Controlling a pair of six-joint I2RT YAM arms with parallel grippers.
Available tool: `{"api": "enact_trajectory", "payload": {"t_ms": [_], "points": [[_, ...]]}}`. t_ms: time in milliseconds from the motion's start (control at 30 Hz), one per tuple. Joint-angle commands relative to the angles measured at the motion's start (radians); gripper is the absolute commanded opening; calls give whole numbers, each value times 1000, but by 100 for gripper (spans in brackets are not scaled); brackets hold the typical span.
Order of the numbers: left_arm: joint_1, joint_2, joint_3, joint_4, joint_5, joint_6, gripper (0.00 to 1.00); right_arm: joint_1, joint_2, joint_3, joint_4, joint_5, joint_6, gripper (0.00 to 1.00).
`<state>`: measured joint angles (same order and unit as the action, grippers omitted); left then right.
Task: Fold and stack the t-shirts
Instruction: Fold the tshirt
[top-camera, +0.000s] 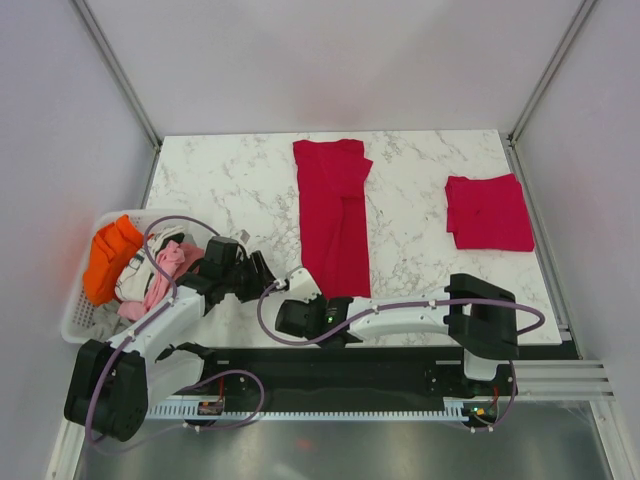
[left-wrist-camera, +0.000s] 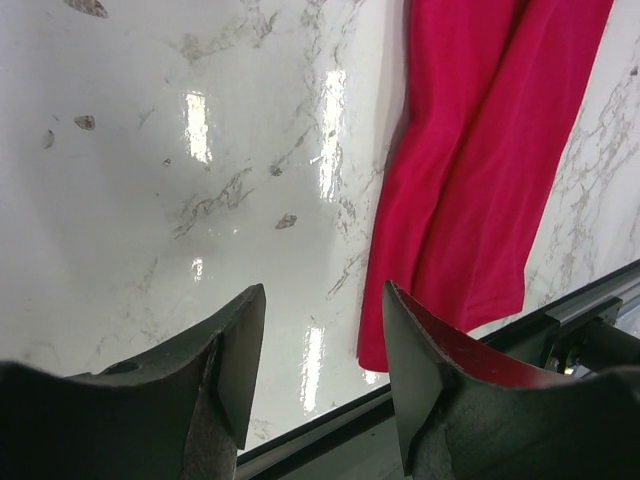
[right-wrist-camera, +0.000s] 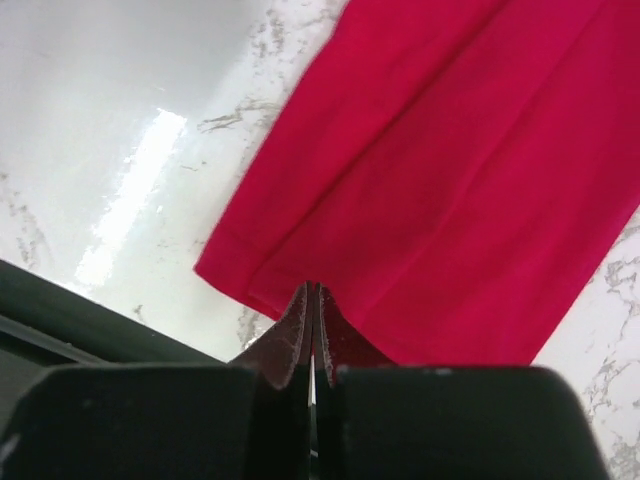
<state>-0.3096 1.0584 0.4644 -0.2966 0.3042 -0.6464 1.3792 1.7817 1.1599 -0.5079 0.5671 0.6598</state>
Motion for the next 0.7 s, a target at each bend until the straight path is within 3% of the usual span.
{"api": "enact_trajectory", "payload": {"t_ms": [0,267,433,467,500,600,667], "points": [[0,2,-4,37,46,11,57,3,-91,-69,11,89,88,0],[-80,44,6,47,27,-1,57,-6,-316,-264,114,143,259,0],[-149,54,10,47,0,-22,57,-51,-415,-373,155,87,299,0],[-160,57,11,47,-4,-27,57,-49,-429,-382,167,76,264,7],[-180,64,11,45,-8,-35,57,-49,-435,-393,198,44,236,21],[-226,95,17,48,-22,-56,57,-49,-413,-367,235,-1,129,42],[-252,117,25,48,-25,-64,55,-49,-357,-321,198,-29,95,47]]}}
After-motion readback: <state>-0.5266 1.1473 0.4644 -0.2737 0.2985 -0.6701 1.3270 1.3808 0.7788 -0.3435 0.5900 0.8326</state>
